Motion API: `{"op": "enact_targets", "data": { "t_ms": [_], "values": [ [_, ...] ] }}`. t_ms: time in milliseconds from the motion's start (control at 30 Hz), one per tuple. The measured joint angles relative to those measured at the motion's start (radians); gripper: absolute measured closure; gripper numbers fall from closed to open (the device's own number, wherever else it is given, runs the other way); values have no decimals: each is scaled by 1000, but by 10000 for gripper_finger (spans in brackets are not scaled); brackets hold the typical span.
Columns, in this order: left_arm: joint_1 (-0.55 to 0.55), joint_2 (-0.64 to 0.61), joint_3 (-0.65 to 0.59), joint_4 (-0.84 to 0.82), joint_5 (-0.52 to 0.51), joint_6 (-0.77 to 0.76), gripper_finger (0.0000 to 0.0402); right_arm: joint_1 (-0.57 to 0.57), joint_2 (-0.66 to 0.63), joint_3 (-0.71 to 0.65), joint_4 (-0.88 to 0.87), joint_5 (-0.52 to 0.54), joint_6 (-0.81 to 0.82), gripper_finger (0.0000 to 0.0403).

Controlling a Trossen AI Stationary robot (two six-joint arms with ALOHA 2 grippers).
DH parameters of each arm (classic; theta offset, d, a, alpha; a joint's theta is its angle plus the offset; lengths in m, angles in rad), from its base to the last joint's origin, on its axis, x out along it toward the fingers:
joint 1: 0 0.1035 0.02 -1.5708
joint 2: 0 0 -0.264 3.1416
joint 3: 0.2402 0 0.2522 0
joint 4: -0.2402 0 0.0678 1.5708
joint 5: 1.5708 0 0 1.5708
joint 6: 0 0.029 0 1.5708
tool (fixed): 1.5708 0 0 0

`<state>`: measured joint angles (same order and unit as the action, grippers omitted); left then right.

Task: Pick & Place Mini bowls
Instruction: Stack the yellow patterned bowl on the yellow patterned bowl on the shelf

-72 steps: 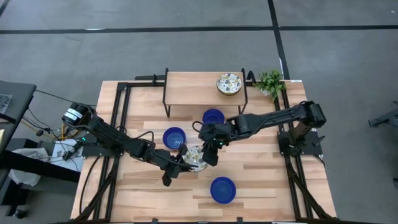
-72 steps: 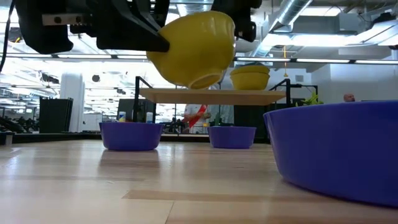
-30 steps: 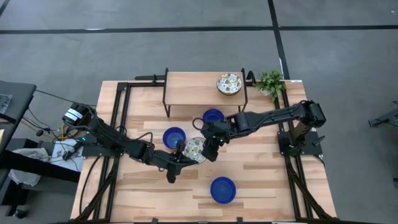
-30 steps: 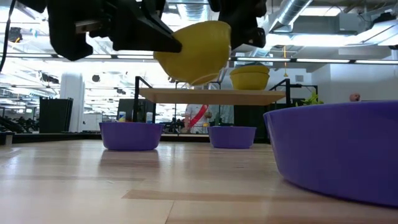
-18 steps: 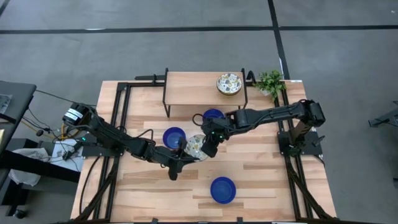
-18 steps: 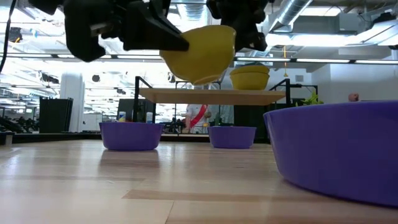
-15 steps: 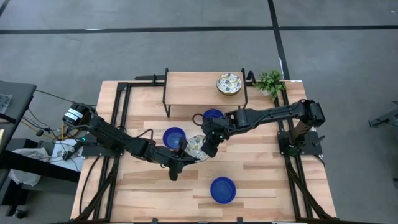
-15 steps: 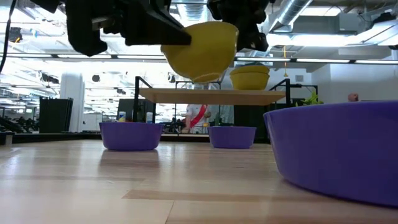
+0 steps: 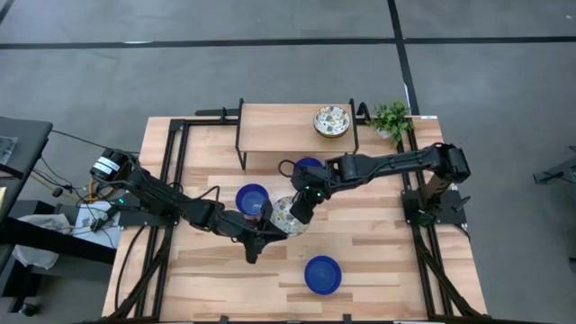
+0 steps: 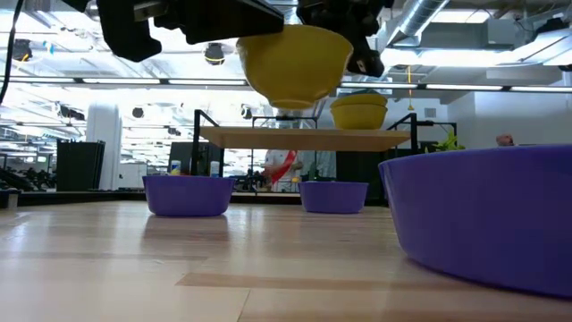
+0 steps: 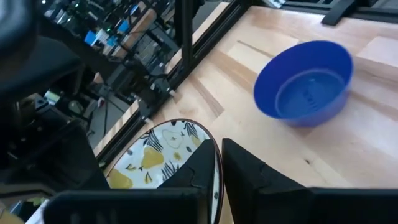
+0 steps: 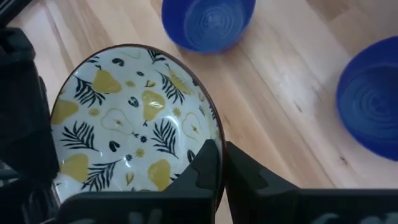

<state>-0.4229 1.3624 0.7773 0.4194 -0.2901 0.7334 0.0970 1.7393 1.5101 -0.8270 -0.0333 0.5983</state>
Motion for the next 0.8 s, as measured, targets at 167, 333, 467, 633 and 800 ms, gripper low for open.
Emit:
{"op": "enact_targets", "data": {
  "t_ms": [167,333,467,633,800],
  "values": [
    [-2,0,0,-2,13,-3,371,-7,0,0,-20,-28,-8,401],
    [1,-5,2,-2,-27,-49,347,-9,5,20,-114,-45,-34,403],
    [-3,-5,2,-7,-100,-104,317,-11,2,49,-170,-37,-36,403],
    [-1,-24,1,-34,-179,-200,298,-12,-7,101,-240,-27,-51,403],
    [-1,-89,-34,-66,-177,-302,298,-12,-68,107,-273,14,-51,403]
  ]
}}
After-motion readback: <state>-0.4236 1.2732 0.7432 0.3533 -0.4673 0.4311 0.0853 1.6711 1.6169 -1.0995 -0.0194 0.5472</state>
